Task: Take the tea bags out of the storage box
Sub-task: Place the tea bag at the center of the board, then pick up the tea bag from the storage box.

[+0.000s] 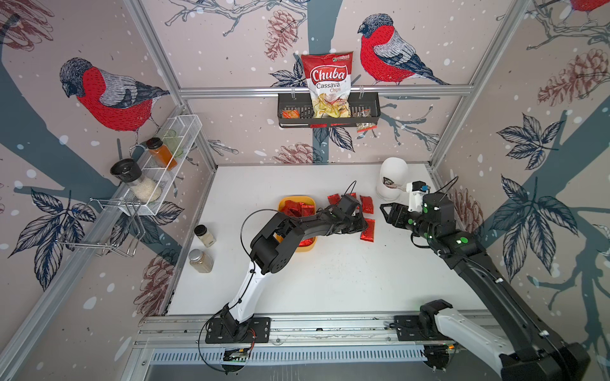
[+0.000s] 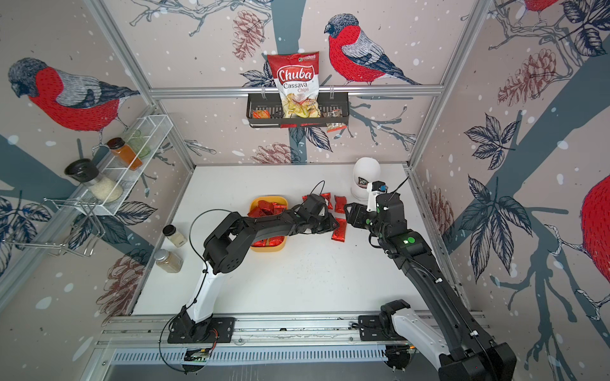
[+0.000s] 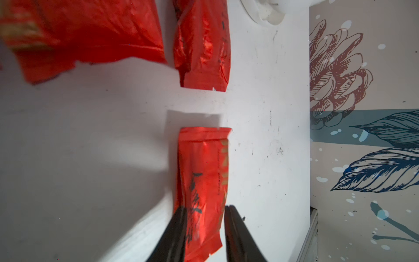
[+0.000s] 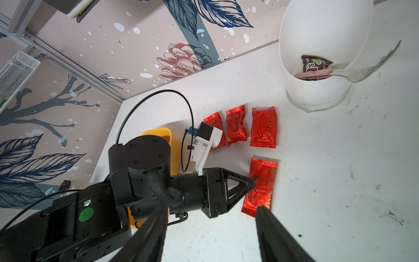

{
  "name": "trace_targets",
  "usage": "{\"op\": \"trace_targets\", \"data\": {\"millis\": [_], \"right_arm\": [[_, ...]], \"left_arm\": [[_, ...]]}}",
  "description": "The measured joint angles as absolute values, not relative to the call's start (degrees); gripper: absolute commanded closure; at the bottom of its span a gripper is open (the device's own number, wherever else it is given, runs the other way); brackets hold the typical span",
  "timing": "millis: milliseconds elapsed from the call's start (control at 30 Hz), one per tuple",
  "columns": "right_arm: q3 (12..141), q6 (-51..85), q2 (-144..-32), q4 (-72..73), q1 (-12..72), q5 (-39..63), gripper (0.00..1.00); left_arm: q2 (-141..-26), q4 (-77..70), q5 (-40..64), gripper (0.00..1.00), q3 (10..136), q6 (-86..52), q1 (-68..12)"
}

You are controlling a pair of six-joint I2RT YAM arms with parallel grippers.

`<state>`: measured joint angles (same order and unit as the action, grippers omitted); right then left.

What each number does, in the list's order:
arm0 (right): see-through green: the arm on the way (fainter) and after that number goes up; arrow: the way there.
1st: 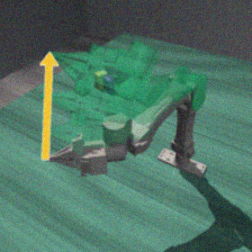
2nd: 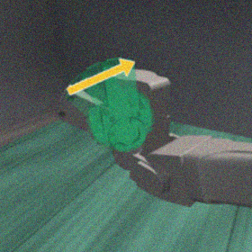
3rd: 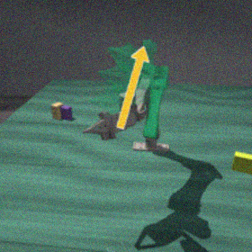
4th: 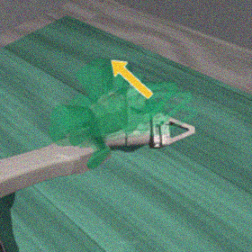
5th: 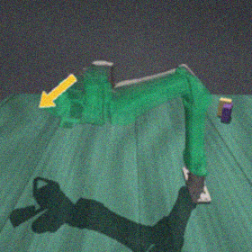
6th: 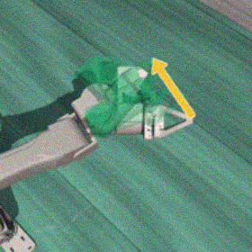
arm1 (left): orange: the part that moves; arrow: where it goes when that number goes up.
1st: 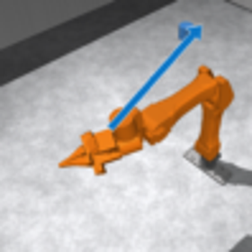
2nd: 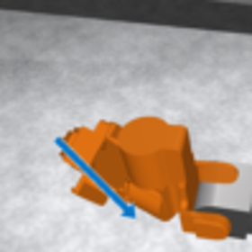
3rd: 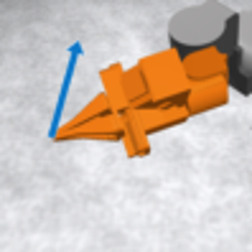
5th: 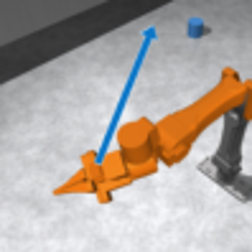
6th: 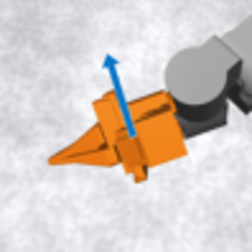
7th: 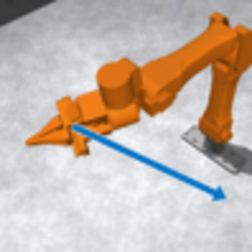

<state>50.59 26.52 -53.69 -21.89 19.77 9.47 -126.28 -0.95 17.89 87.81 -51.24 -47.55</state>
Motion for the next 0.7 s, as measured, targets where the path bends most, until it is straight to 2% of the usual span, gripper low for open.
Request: {"op": "trace_targets", "data": {"millis": [300, 467, 700], "right_arm": [[51.2, 27.4, -57.1, -20.3, 23.1, 10.2, 0.29], [52.9, 28.7, -62.9, -17.5, 30.5, 9.1, 0.3], [56.0, 30.2, -72.2, -13.1, 37.0, 7.8, 0.32]], "left_arm": [[-111.2, 1.6, 13.8, 0.62, 82.0, -46.0, -46.7], [-99.7, 3.7, 10.3, 0.62, 71.7, -43.2, -40.9], [-89.4, 5.9, 9.0, 0.54, 60.2, -39.2, -31.9]]}}
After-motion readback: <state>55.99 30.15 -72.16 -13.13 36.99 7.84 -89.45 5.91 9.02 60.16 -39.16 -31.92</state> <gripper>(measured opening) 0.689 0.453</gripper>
